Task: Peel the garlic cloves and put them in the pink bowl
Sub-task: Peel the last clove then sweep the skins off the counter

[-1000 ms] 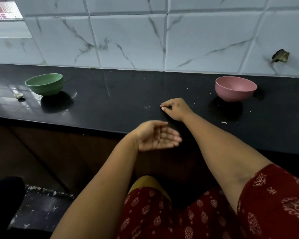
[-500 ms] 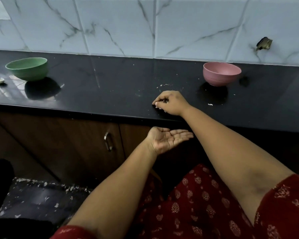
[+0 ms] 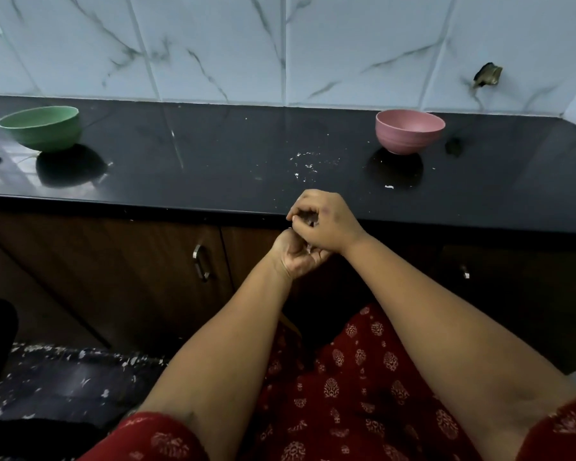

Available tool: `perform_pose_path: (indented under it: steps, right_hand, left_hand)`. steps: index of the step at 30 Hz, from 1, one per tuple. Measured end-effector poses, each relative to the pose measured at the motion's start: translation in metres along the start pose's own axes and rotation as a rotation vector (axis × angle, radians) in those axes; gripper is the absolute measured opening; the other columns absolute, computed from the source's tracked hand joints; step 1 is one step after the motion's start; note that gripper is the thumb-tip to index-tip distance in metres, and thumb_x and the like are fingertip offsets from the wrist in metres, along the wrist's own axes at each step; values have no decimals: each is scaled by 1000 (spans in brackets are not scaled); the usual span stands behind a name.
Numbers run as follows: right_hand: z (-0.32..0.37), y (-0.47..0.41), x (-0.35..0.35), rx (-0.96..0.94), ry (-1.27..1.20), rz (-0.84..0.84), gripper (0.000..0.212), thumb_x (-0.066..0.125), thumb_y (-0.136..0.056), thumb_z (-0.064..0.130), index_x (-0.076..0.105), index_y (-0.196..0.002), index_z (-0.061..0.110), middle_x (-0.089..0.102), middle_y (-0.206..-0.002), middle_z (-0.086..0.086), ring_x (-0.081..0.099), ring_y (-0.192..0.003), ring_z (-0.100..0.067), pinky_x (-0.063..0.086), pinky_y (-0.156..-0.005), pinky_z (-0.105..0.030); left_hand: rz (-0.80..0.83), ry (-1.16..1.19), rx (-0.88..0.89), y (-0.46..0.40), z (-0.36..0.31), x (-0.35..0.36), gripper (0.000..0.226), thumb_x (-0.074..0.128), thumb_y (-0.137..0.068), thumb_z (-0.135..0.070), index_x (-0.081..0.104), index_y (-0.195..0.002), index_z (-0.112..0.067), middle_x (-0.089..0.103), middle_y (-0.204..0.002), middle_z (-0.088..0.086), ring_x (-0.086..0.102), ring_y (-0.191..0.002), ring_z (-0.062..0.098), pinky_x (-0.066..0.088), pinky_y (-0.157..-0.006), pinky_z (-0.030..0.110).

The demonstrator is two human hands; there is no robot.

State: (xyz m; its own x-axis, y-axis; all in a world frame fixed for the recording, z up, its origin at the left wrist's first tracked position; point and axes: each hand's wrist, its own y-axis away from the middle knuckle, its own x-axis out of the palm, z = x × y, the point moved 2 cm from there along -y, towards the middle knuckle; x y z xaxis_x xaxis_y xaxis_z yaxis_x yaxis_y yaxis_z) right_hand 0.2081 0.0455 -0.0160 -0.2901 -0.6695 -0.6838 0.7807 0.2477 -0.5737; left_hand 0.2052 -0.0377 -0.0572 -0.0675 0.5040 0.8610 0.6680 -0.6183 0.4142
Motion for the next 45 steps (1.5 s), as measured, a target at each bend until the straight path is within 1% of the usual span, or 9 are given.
perform_pose_path:
  steps: [2,7,12,18,25,31,37,41,45]
  right_hand:
    - [4,12,6,-41,39,-53,15,58,-75,13,72,-75,11,65,-81,0,64,-82,-16,50,-74,-23]
    - [5,29,17,-76,80,-78,19,55,-79,12,73,-80,5,64,-85,-6,59,-94,-24,48,-86,-33]
    - [12,35,14,-62,60,-114,21,62,-74,-4,75,-89,5,64,-89,-6,57,-89,-20,45,-84,-27]
    - [8,30,-4,-7,71,-132,13,68,-80,5,76,-89,10,68,-85,-2,65,-80,-17,55,-73,-32]
    - [0,23,-26,65,-8,-36,21,79,-74,12,75,-94,16,62,-92,6,60,-82,-3,50,-76,-19]
    - [-15,6,-57,231,-63,-140,23,87,-68,32,72,-68,14,60,-61,6,51,-53,-3,40,-54,-11]
    - [-30,-5,-62,381,-404,24,39,65,-76,-15,65,-99,17,66,-107,-4,69,-88,-6,52,-76,-18]
    - [-59,-9,-89,392,-108,-65,37,92,-60,23,71,-89,15,68,-85,5,63,-66,-2,50,-68,-19]
    - [-111,0,-105,607,340,66,69,58,-87,58,52,-137,11,48,-144,-9,44,-132,-23,33,-109,-33]
  left_hand:
    - [-30,2,41,5,2,-2,18,48,-91,-13,64,-96,-6,72,-83,15,73,-73,28,61,-57,40]
    - [-55,29,43,19,10,1,35,40,-91,-7,63,-82,18,64,-103,17,54,-110,19,39,-99,29]
    - [-38,87,103,13,12,-1,44,33,-105,-18,60,-86,12,67,-73,29,70,-57,37,54,-40,39]
    - [-9,-65,56,8,12,-2,22,54,-79,-12,70,-85,1,71,-85,14,73,-72,28,60,-66,39]
    - [106,-46,-99,2,22,3,37,41,-97,-19,62,-109,8,67,-110,26,70,-93,39,59,-77,50]
    - [87,40,-318,-12,25,0,71,29,-104,-41,27,-142,20,29,-147,41,24,-144,47,17,-122,48]
    - [-1,-58,-311,-9,23,6,68,22,-105,-36,44,-121,27,27,-151,32,20,-147,38,6,-119,45]
    - [-7,-95,-321,-7,23,1,71,18,-106,-37,47,-117,27,35,-142,36,23,-146,39,13,-118,47]
    - [38,-24,-352,-4,18,-4,80,17,-105,-46,48,-119,26,39,-137,39,26,-144,39,41,-91,61]
